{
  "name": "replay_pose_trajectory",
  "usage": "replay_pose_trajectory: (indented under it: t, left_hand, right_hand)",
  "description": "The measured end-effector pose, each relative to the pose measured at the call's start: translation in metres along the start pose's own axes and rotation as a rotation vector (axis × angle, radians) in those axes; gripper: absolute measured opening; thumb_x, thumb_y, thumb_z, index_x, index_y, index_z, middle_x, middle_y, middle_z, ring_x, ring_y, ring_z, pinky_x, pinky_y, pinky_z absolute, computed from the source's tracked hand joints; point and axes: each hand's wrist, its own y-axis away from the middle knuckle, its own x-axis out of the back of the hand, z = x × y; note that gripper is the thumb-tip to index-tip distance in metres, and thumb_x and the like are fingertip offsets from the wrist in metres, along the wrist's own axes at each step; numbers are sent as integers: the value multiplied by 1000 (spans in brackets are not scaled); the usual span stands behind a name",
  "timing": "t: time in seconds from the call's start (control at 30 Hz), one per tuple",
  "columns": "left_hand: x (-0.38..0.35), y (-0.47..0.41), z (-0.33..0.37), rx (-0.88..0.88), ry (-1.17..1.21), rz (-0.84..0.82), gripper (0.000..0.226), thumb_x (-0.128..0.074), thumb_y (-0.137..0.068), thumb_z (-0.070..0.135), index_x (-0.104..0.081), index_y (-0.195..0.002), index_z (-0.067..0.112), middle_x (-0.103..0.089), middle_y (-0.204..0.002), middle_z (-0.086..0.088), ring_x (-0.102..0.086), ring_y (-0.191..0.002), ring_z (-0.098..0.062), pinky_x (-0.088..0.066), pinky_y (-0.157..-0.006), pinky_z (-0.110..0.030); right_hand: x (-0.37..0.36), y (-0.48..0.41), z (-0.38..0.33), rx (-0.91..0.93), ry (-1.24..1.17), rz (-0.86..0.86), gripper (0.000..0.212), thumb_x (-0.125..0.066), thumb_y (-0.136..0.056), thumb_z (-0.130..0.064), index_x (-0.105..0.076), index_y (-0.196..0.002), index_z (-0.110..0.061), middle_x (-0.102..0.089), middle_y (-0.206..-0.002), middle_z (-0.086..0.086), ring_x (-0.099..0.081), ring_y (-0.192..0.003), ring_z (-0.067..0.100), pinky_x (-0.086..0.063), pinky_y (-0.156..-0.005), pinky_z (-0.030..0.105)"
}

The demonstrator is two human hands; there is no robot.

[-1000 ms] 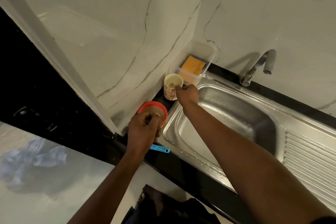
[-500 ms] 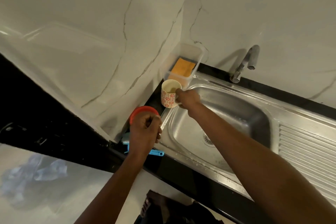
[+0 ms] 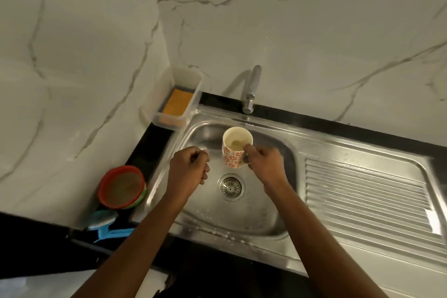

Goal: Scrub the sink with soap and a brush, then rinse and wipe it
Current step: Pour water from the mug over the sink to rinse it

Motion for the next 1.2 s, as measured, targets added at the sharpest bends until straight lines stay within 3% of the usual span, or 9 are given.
replay_pose_trajectory:
  t: [0.2,0.33,0.4,0.5,0.7,0.97,1.03,1.13,1.2]
  left_hand:
    - [-50,-83,14,-169,-167,-106,25,-54,-109,25,-73,-93,21,-77,-92,-4,-74,-83,-24,-62,-71,-43]
    - [-69,-154,28,-487,-580,-346,45,-47,-111,14,-51,-155,18,-48,-163,-4,-48,-146,-23,-43,-119,-45]
    - [-76,-180,39,-659,-873,-492,63,-49,-106,6,-32,-165,21,-28,-174,2,-33,-152,-25,-42,-118,-46]
    - [-86,-207,49,-897,-1273,-551,81,-56,-97,4,-22,-167,25,-28,-173,1,-33,-148,-29,-47,-102,-48]
    - [-94,-216,51,-1022,-1449,-452,74,-58,-95,9,-32,-163,24,-38,-167,-1,-42,-139,-29,-46,-101,-46]
    - [-80,-223,16,-730,-1405,-526,91,-55,-97,-2,-8,-169,25,-5,-178,7,-39,-128,-26,-44,-89,-37]
    - [-80,-224,22,-650,-1342,-597,86,-53,-101,3,-8,-170,27,-5,-178,9,-34,-143,-30,-45,-103,-42]
    - [-72,-216,34,-459,-1093,-647,64,-45,-108,16,-24,-168,26,-21,-176,5,-25,-157,-31,-34,-122,-47]
    - [-62,-205,36,-415,-898,-552,49,-44,-110,20,-44,-159,21,-48,-162,-6,-44,-147,-29,-41,-116,-44]
  right_hand:
    - [4,-17,14,-67,-12,74,37,-66,-95,-37,-77,-75,-7,-75,-72,5,-69,-69,18,-52,-62,30]
    - [-7,-27,18,-114,-16,107,39,-67,-95,-37,-75,-74,-7,-74,-72,6,-69,-69,19,-51,-62,31]
    - [-12,-31,18,-125,1,118,41,-67,-96,-40,-75,-72,-7,-75,-73,6,-71,-71,21,-54,-65,34]
    - [-16,-36,14,-141,6,129,43,-66,-97,-41,-75,-73,-6,-75,-75,5,-69,-69,15,-50,-62,29]
    - [-19,-47,7,-173,-27,163,42,-65,-99,-40,-75,-79,-4,-74,-78,2,-66,-67,8,-42,-57,20]
    - [-25,-53,2,-131,-12,183,49,-64,-97,-42,-73,-75,1,-74,-75,11,-66,-62,21,-47,-60,29]
    - [-26,-54,0,-123,-8,187,50,-64,-97,-43,-74,-74,0,-74,-74,10,-68,-63,22,-48,-59,29]
    - [-26,-53,-1,-108,-15,179,51,-64,-98,-44,-74,-76,2,-74,-75,11,-61,-60,15,-45,-57,29]
    - [-26,-52,0,-102,-25,172,50,-64,-98,-42,-74,-78,3,-75,-77,12,-61,-62,16,-46,-60,30]
